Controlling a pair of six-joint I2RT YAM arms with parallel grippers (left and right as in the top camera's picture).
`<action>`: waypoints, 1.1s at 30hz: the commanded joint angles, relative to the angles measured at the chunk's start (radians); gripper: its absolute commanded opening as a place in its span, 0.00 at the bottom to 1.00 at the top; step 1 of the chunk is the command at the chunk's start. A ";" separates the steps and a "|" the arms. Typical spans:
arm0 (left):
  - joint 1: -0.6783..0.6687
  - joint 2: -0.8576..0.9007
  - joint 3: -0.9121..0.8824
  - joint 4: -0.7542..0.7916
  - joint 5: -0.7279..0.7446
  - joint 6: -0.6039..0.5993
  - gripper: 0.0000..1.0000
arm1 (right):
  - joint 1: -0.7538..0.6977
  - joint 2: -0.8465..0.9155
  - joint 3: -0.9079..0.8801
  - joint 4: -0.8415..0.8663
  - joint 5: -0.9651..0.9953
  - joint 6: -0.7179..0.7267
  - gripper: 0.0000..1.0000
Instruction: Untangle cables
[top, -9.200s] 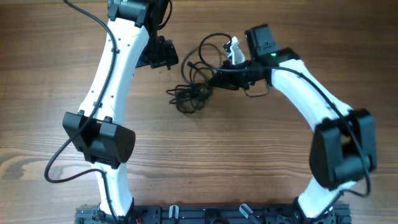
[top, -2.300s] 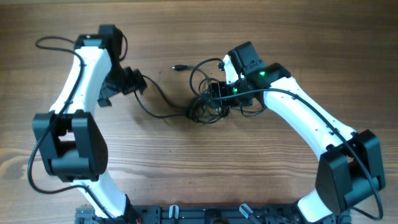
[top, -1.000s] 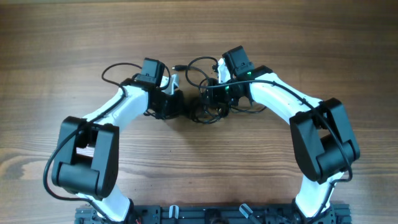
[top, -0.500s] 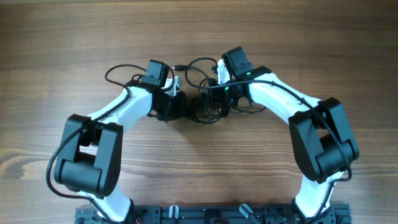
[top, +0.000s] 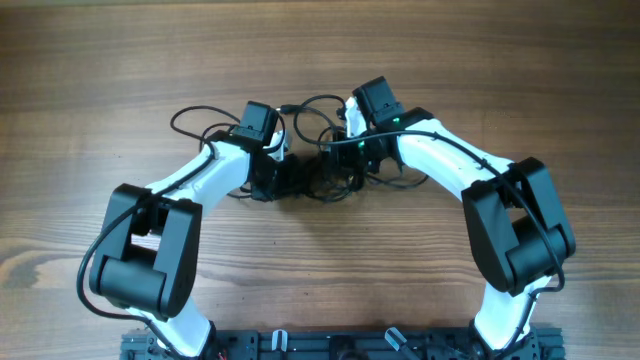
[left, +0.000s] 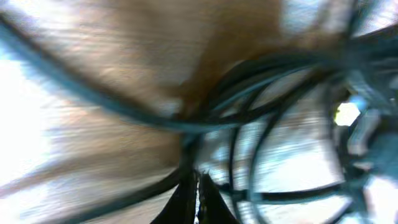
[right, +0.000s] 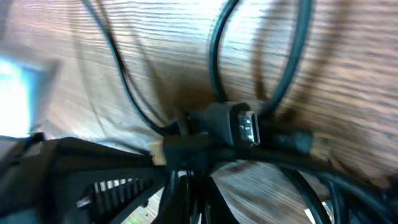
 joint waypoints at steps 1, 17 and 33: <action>0.003 0.014 -0.013 -0.053 -0.217 -0.040 0.06 | 0.000 0.022 -0.008 0.021 -0.116 -0.056 0.04; 0.003 0.014 -0.045 -0.018 -0.229 -0.054 0.07 | 0.009 0.023 -0.008 0.013 -0.101 -0.045 0.23; 0.003 0.014 -0.045 -0.018 -0.229 -0.054 0.06 | 0.058 0.023 -0.008 0.098 -0.013 0.061 0.04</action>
